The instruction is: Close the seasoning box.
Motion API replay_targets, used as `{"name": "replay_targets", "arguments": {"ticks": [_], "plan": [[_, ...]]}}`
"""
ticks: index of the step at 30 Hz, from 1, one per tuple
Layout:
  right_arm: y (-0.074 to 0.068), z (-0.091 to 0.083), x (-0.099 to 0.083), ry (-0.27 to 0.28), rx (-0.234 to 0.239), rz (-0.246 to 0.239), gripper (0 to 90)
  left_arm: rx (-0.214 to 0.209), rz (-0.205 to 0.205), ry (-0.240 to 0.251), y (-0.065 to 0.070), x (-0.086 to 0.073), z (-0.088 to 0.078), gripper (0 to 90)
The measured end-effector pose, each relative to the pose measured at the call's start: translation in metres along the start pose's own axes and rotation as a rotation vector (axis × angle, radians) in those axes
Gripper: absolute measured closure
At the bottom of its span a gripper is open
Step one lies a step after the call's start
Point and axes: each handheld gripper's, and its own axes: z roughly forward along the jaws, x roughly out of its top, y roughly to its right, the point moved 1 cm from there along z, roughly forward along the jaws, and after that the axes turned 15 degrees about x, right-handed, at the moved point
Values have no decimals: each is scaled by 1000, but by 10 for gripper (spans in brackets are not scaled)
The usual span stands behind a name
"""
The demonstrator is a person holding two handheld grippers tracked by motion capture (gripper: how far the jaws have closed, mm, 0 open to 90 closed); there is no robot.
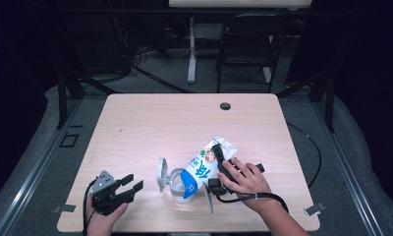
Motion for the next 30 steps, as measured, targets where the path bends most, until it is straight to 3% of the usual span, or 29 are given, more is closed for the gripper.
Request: {"name": "replay_targets", "arguments": {"ticks": [30], "plan": [[0, 0, 0, 9, -6, -7, 559, 3, -3, 5, -1, 0, 0, 505]]}}
